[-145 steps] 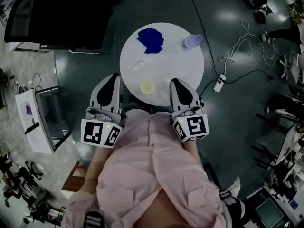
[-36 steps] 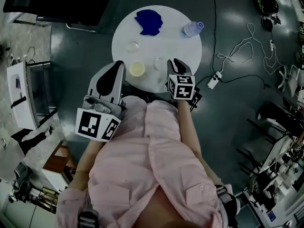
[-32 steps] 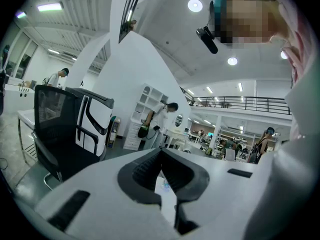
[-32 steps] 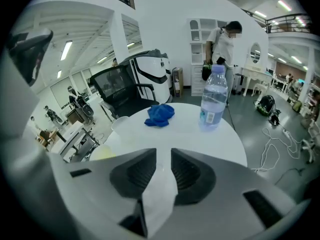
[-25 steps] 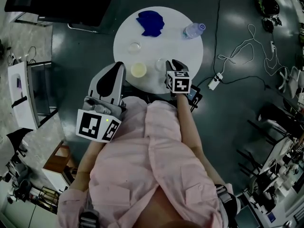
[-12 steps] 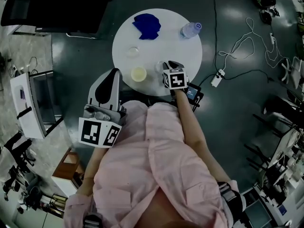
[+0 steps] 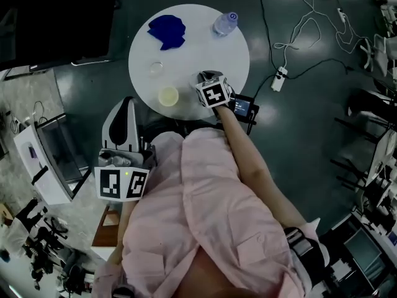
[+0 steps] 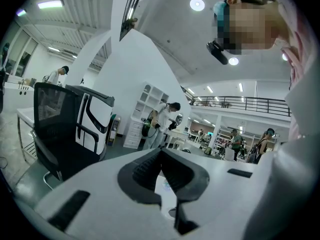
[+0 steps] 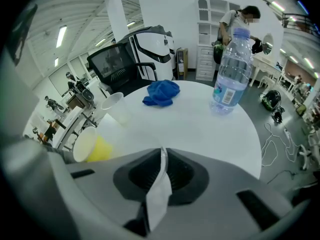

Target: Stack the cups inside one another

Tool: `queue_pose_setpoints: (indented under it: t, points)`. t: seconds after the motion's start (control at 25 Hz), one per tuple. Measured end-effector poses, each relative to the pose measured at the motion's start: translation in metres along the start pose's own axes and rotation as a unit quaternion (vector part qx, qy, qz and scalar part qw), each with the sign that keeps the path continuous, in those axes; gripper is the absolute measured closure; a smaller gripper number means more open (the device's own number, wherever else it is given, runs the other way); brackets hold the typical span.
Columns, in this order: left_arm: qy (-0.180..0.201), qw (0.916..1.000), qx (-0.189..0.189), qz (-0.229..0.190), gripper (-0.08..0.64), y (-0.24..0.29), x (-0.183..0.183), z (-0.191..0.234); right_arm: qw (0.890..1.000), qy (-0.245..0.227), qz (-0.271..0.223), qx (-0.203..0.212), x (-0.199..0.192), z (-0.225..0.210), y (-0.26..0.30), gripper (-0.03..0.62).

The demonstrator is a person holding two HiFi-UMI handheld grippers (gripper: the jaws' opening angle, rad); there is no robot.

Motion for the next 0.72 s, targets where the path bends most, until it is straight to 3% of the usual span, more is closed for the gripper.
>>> queue_pose_setpoints:
  t: [0.2, 0.44, 0.72]
  points:
    - [-0.001, 0.9999, -0.012, 0.003, 0.551, 0.001, 0.002, 0.003, 1.000, 0.008, -0.016, -0.014, 0.009, 0.000, -0.014, 0.549]
    - [0.003, 0.9988, -0.046, 0.014, 0.551, 0.007, 0.012, 0.008, 0.997, 0.024, -0.052, -0.060, 0.026, -0.003, -0.034, 0.551]
    - [0.007, 0.9958, -0.085, 0.034, 0.551, 0.013, 0.030, 0.017, 0.981, 0.071, -0.130, -0.122, 0.065, -0.002, -0.077, 0.551]
Point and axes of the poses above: the fingertips, and each gripper's own axes: y forward along the fingers, z to its left, x out of its top, the point moved 4 cm from there along -y, backward along the fingers, and after that the axes turned 14 degrees about -y, right-handed, at the moved point
